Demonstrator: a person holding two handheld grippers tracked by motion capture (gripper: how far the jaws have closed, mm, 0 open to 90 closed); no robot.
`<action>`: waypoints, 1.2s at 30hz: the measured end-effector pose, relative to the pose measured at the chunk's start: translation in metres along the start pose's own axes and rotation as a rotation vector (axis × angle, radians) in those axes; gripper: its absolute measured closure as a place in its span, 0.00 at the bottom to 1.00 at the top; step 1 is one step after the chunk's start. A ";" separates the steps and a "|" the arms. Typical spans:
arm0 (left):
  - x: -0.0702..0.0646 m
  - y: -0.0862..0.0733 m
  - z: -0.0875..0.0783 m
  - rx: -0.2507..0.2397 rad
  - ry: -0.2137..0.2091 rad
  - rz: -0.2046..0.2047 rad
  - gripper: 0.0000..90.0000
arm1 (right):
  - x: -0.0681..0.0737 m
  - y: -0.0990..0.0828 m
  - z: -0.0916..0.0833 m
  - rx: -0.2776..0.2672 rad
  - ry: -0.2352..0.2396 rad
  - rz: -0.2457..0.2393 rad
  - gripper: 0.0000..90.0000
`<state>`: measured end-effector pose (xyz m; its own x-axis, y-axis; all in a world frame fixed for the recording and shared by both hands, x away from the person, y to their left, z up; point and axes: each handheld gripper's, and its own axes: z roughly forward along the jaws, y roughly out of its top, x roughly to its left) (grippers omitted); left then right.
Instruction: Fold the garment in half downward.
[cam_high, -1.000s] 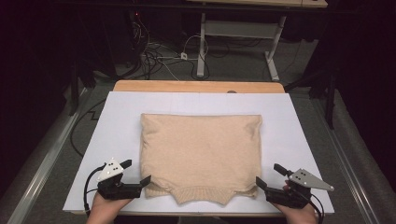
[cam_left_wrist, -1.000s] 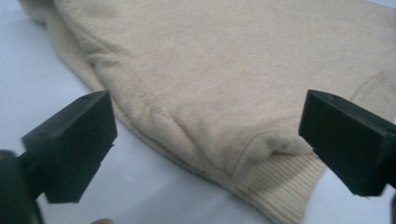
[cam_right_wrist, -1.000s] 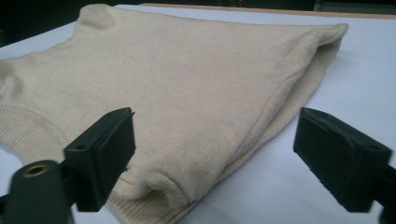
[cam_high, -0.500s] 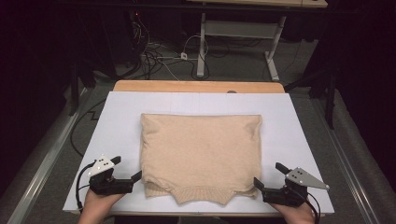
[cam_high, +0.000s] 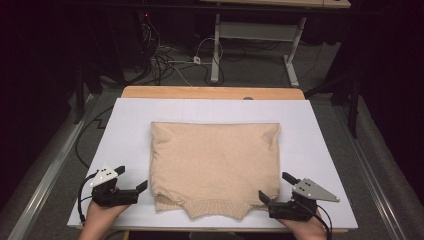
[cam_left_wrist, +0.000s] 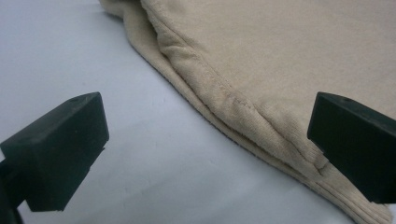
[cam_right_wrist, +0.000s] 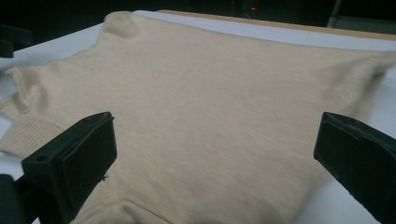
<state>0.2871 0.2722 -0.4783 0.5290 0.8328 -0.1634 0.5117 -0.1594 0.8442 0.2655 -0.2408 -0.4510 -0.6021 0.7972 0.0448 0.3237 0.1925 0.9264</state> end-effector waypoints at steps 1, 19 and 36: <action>0.001 0.000 0.000 0.000 -0.001 -0.005 0.00 | 0.005 0.002 0.003 0.008 0.012 -0.012 0.00; 0.016 0.011 -0.002 0.021 0.021 -0.011 0.00 | 0.069 0.021 0.069 0.042 0.165 -0.089 0.00; 0.034 0.048 0.024 0.011 0.008 -0.002 0.00 | 0.100 0.044 0.113 0.044 0.225 -0.118 0.00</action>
<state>0.3458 0.2804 -0.4554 0.5225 0.8374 -0.1604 0.5203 -0.1641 0.8381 0.3022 -0.0878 -0.4483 -0.7830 0.6216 0.0240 0.2701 0.3049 0.9133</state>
